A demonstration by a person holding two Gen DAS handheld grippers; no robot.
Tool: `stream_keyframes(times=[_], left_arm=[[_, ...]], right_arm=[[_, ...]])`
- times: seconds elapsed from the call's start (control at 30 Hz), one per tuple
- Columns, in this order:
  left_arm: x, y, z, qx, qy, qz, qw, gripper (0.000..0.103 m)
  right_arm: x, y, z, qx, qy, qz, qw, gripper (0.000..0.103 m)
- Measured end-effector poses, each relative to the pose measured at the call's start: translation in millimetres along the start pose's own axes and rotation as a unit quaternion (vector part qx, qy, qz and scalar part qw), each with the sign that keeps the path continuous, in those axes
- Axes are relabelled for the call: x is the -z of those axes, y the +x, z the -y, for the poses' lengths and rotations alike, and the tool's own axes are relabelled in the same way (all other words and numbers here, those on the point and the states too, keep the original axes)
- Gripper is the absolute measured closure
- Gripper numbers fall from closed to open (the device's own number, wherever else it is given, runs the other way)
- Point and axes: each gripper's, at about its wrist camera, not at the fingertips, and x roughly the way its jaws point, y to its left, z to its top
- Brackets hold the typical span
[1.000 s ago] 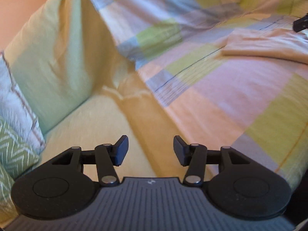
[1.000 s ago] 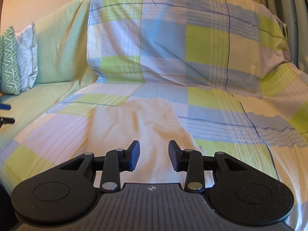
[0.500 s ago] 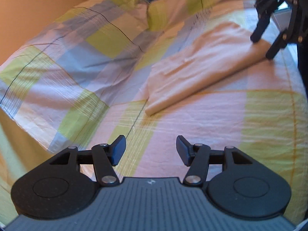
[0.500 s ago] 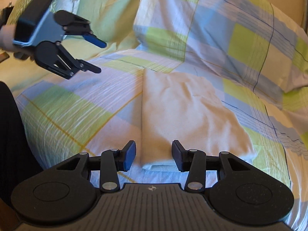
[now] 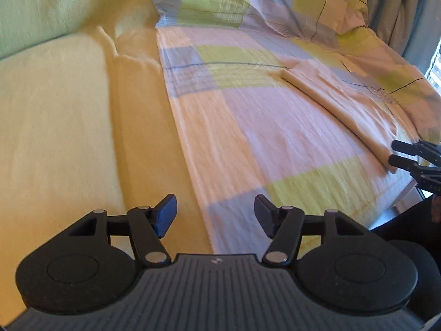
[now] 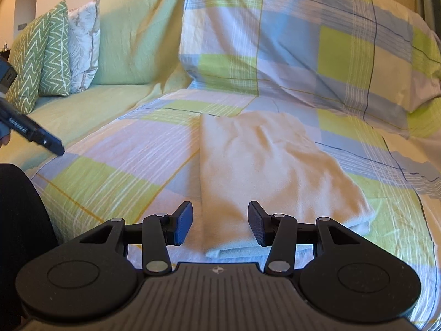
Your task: Fold clothes
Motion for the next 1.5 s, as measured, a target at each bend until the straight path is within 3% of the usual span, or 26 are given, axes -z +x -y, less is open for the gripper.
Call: stream_keyframes(times=[0.07,0.27,0.33,0.4,0.5,0.63,0.87,1.0,1.2,1.33,1.5], left_arm=[[8.7,1.2,16.1,-0.011,0.018,0.004,0.9998,0.049],[4.0,1.3,10.1,0.043,-0.021,-0.005,0.9988,0.049],[2.6,1.1,2.0,0.058,-0.035,-0.011,0.9977,0.056],[5.6,-1.6,-5.4,0.054,-0.049,-0.015,0.9972,0.077],[21.4,-11.7,-15.1,0.082,-0.073,-0.024,0.9937,0.086],[41.8,-24.8,-18.7,0.111,-0.069,-0.046,0.9903,0.085],[62.7,-27.4,-16.2,0.107,-0.042,-0.093,0.989,0.085],[63.8,-20.6,-17.6,0.11,-0.043,-0.099,0.9881,0.08],[45.4,-20.9,-8.8,0.107,0.001,-0.11,0.9881,0.08],[9.6,-27.4,-2.9,0.098,0.024,-0.069,0.9925,0.075],[-29.8,-40.9,6.6,0.099,0.057,0.017,0.9933,0.074]], right_arm=[[0.3,-1.1,-0.9,0.003,-0.003,0.002,1.0,0.056],[1.9,-4.7,-3.0,0.011,-0.011,0.007,1.0,0.056],[3.1,-6.2,-2.2,0.014,-0.011,0.009,1.0,0.056],[3.5,-6.6,-0.9,0.015,-0.009,0.01,1.0,0.056],[2.5,-4.8,0.1,0.017,-0.007,0.013,1.0,0.056],[2.1,-2.1,-0.5,0.015,-0.007,0.013,1.0,0.055],[1.1,-4.0,3.5,0.021,0.005,0.021,1.0,0.051],[2.9,-5.4,4.5,0.025,0.005,0.02,0.999,0.051],[3.7,-2.7,5.4,0.026,0.012,0.018,0.999,0.051],[2.6,-2.5,4.6,0.027,0.009,0.021,0.999,0.05],[2.5,-5.7,8.2,0.031,0.015,0.027,0.999,0.05]])
